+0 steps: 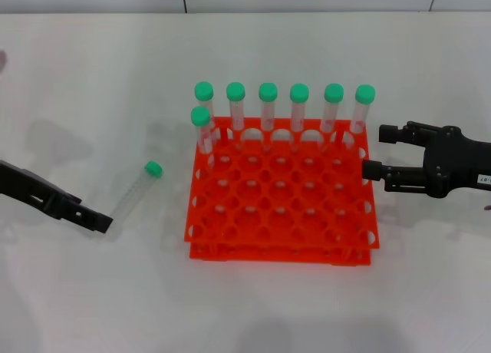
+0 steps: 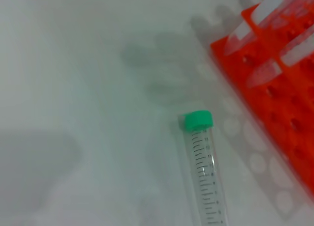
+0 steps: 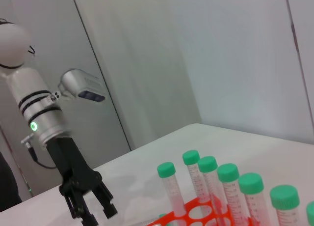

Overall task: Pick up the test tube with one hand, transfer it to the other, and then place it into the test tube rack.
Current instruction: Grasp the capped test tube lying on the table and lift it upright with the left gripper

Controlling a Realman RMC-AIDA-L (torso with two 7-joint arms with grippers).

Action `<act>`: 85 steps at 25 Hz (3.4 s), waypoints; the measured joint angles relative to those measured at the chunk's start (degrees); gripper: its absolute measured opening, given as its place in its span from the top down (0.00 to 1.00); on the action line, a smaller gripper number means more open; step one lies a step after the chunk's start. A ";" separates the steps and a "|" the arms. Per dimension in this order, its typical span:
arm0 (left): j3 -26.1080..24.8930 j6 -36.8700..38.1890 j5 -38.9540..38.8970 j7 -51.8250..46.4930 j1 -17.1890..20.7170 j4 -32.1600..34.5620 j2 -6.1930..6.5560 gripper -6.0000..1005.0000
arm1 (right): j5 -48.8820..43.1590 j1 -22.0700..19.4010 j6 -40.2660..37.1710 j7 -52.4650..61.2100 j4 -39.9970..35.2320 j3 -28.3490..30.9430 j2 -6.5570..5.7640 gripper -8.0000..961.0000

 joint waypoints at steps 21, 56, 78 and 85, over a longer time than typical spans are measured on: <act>2.80 -3.72 0.06 0.68 -1.66 -2.57 -1.25 0.32 | 0.07 0.46 0.16 -0.03 0.00 0.01 0.01 0.12; 5.64 -5.38 0.18 0.83 -1.72 -2.65 -2.37 0.49 | 0.06 0.96 1.09 -0.04 -0.26 0.00 0.01 0.12; 6.70 -7.18 0.75 0.23 -1.69 -3.17 -2.19 0.64 | 0.06 1.32 1.11 -0.03 -0.17 0.00 0.09 0.12; 6.68 -7.83 0.86 0.21 -1.68 -3.28 -2.05 0.68 | 0.06 1.49 1.11 0.08 -0.18 0.00 0.10 0.12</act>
